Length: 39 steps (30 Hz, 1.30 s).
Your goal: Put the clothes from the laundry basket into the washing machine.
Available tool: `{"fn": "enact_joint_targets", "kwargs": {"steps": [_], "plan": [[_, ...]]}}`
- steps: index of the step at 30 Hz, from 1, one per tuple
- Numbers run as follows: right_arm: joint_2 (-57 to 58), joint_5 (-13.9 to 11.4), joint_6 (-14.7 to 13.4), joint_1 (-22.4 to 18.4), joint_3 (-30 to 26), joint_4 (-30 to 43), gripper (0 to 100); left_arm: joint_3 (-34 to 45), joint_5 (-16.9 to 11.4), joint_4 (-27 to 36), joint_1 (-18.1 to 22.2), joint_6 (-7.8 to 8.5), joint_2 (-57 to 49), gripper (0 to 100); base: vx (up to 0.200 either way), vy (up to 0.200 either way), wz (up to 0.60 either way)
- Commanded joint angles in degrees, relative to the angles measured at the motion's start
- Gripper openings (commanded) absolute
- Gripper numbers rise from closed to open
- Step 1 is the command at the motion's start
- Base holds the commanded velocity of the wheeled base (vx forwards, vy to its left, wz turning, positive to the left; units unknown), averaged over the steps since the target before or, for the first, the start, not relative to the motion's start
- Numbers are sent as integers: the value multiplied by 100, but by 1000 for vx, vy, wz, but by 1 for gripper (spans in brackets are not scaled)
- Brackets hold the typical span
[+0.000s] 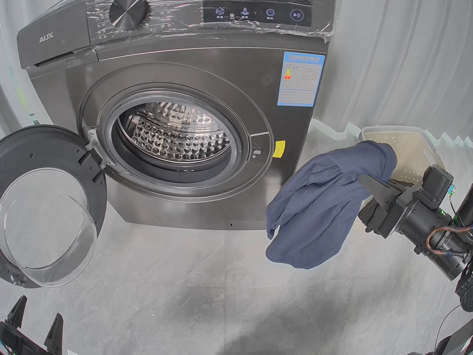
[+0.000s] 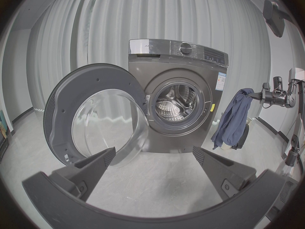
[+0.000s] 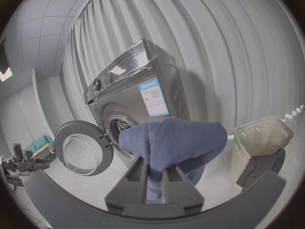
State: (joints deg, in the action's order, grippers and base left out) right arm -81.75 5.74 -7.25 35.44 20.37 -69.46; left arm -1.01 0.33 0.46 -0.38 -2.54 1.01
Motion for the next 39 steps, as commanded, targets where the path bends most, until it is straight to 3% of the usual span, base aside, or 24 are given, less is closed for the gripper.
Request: {"fn": "enact_joint_targets", "kwargs": {"steps": [1,8,26,30,39], "plan": [[-16,-3,-31,16,-7,-6,0,84,2,-2,3,-1,-92,100,0,0,0],[-52,-3,-83,16,-16,3,0,84,2,-2,3,-1,-92,100,0,0,0],[-201,-3,-92,33,-24,-6,0,84,2,-2,3,-1,-92,100,0,200,0],[-201,-3,-92,33,-33,3,0,84,2,-2,3,7,-92,100,0,0,0],[-412,6,-39,394,11,3,0,92,29,-20,20,227,-101,100,0,0,0]]}}
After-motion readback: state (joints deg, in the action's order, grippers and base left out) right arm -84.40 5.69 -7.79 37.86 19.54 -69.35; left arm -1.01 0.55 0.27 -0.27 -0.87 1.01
